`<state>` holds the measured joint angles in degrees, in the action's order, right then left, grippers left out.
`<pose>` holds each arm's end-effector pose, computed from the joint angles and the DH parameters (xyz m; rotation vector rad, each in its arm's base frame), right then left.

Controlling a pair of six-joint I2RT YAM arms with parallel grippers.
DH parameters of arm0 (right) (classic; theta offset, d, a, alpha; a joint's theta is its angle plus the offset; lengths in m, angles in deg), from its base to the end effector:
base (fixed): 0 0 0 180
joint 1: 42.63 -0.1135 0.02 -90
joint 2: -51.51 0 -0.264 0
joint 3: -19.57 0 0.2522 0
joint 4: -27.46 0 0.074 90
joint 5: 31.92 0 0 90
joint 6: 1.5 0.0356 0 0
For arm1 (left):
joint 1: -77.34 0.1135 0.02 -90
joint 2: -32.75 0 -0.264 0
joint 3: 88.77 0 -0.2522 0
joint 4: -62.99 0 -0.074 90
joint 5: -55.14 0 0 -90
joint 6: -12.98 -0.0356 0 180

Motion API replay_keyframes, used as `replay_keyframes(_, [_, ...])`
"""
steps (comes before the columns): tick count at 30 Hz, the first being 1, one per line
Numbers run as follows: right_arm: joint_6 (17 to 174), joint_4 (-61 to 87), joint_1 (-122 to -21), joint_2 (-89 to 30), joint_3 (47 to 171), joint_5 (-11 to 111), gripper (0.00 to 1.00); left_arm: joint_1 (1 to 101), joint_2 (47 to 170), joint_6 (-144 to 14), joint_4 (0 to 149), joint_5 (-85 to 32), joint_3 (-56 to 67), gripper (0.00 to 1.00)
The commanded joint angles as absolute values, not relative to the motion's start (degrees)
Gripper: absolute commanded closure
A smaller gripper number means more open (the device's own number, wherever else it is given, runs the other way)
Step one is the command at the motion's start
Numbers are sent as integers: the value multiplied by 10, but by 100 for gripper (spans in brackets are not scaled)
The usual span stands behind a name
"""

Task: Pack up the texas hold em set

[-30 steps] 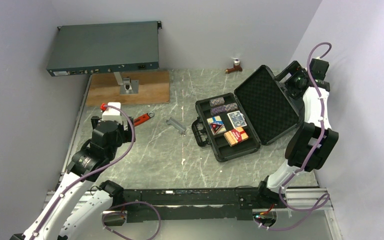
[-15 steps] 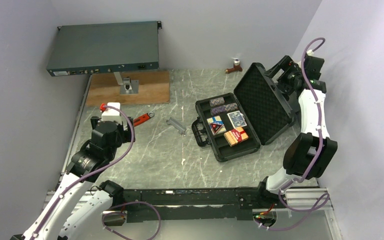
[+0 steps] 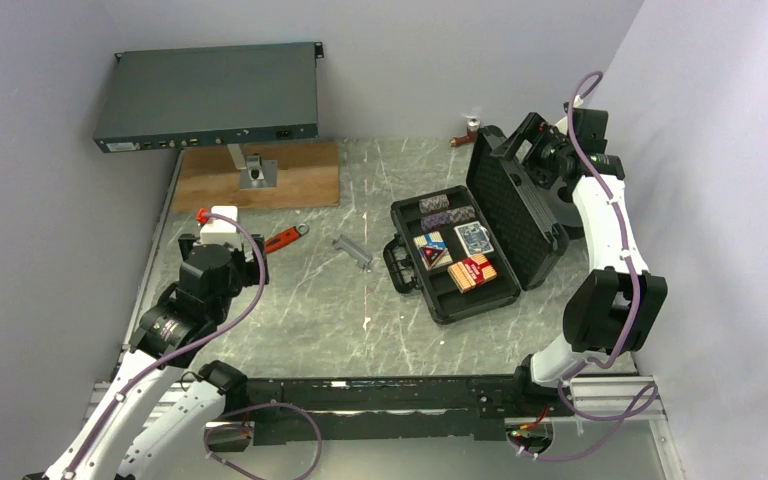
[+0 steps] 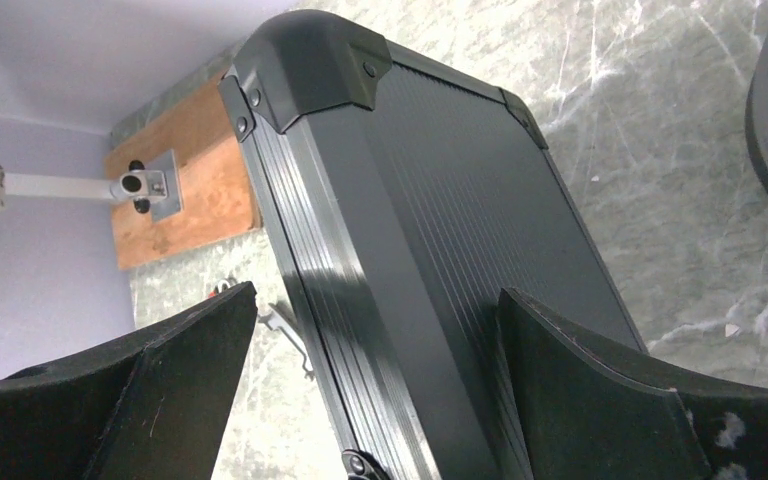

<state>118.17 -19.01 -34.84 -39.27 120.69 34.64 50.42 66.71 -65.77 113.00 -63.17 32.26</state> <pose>0.3565 -0.0345 0.3599 0.4884 2.1650 0.6624 0.1191 -0.0416 0.3231 -0.0441 1.9520 0.0579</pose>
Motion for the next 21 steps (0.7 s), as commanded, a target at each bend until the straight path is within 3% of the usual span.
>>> replay_keyframes(1, [1177, -204, -363, -391, 1213, 351, 7, 506, 663, -660, 1117, -640, 317, 4])
replay_keyframes(6, [1178, -201, -391, -390, 1218, 339, 7, 505, 667, -661, 1118, -639, 317, 4])
replay_keyframes(13, [1211, -155, -422, -382, 1230, 233, 7, 505, 669, -661, 1117, -639, 317, 4])
replay_keyframes(21, [1228, -126, -452, -381, 1233, 227, 8, 505, 670, -661, 1118, -641, 317, 4])
